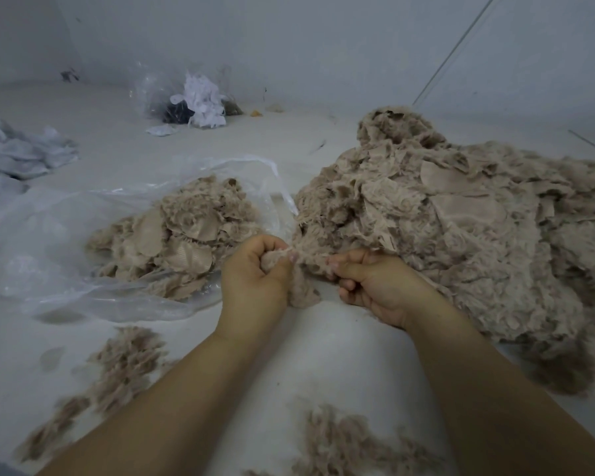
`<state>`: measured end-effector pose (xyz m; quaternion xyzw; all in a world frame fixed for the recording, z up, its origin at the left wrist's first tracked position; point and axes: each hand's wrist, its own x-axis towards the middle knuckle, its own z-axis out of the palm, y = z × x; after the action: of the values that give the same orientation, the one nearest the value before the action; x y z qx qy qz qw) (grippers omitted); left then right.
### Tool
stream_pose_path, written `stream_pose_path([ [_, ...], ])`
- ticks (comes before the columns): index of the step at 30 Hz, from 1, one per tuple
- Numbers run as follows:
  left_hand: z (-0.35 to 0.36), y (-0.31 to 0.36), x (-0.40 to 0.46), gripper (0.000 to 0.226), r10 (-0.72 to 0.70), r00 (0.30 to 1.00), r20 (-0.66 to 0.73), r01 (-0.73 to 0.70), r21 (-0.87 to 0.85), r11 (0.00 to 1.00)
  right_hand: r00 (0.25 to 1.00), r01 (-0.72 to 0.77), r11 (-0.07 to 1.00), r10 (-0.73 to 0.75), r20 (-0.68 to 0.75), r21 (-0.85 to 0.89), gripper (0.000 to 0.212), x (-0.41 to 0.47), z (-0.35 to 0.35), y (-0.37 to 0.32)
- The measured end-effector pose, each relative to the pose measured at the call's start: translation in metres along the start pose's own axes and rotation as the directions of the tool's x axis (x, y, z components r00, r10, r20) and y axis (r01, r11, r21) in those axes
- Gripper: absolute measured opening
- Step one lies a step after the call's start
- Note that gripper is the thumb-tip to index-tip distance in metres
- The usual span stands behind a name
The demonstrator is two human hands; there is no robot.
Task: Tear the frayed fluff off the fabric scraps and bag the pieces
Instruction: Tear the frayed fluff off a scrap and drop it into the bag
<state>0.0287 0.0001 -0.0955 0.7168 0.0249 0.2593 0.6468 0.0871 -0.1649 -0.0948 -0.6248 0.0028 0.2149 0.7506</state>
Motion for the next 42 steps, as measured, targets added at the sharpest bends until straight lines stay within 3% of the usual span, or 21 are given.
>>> stream_pose_path([
  [5,-0.008,-0.004,0.005,0.02,-0.021,0.989,-0.147,0.007,-0.092,0.996,1.0,-0.013,1.0,0.013,-0.023,-0.001,0.016,-0.002,0.002,0.0],
  [9,-0.006,-0.006,0.004,0.023,0.025,0.999,0.04,-0.028,0.079,0.996,1.0,0.007,0.997,-0.006,0.019,-0.079,0.012,-0.005,0.003,-0.002],
  [12,0.0,-0.003,-0.002,0.021,0.154,0.984,0.086,-0.17,0.246,0.954,0.999,0.021,0.991,-0.014,0.052,-0.133,0.007,-0.009,0.003,-0.006],
  [14,0.001,0.0,-0.005,0.023,0.309,0.948,0.077,-0.316,0.351,0.882,0.998,0.027,0.989,-0.019,0.058,-0.144,0.015,-0.013,0.002,-0.008],
  [17,0.005,0.004,-0.009,0.019,0.539,0.832,0.129,-0.535,0.439,0.721,0.992,0.033,0.985,-0.012,0.123,-0.167,0.035,-0.017,0.003,-0.012],
  [19,0.01,0.006,-0.012,0.018,0.587,0.786,0.193,-0.604,0.442,0.663,0.985,0.039,0.984,-0.01,0.17,-0.174,0.041,-0.018,0.005,-0.012],
  [23,0.015,0.006,-0.015,0.013,0.596,0.749,0.288,-0.661,0.382,0.646,0.988,0.048,0.984,-0.022,0.151,-0.17,0.032,-0.013,0.004,-0.008],
  [25,0.013,0.004,-0.016,0.015,0.56,0.788,0.257,-0.616,0.324,0.718,0.991,0.051,0.981,-0.028,0.128,-0.186,0.026,-0.011,0.002,-0.006],
  [28,0.008,0.002,-0.012,0.006,0.373,0.921,0.112,-0.389,0.212,0.897,0.985,0.073,0.984,-0.046,0.167,-0.162,0.026,-0.013,0.003,-0.006],
  [29,0.007,0.0,-0.009,0.002,0.301,0.949,0.094,-0.315,0.246,0.916,0.98,0.08,0.986,-0.051,0.19,-0.148,0.029,-0.013,0.003,-0.006],
  [31,0.005,-0.005,-0.004,0.026,0.138,0.98,0.142,-0.182,0.379,0.907,0.975,0.087,0.986,-0.055,0.213,-0.143,0.022,-0.014,0.002,-0.006],
  [33,0.006,-0.005,-0.002,0.045,-0.09,0.969,0.232,0.006,0.341,0.94,0.978,0.077,0.987,-0.047,0.205,-0.142,0.015,-0.014,0.001,-0.006],
  [34,0.007,-0.004,-0.002,0.044,-0.183,0.948,0.261,0.111,0.267,0.957,0.98,0.063,0.988,-0.035,0.193,-0.139,0.016,-0.013,0.0,-0.006],
  [37,0.008,-0.001,-0.003,0.02,-0.318,0.902,0.293,0.327,0.017,0.945,0.981,0.06,0.989,-0.034,0.193,-0.132,0.019,-0.013,0.0,-0.007],
  [39,0.007,0.0,-0.003,0.014,-0.341,0.896,0.285,0.383,-0.103,0.918,0.981,0.062,0.988,-0.034,0.193,-0.139,0.026,-0.013,0.0,-0.007],
  [42,0.005,0.0,-0.001,0.015,-0.313,0.93,0.194,0.343,-0.151,0.927,0.981,0.054,0.988,-0.026,0.191,-0.143,0.036,-0.012,0.0,-0.007],
])
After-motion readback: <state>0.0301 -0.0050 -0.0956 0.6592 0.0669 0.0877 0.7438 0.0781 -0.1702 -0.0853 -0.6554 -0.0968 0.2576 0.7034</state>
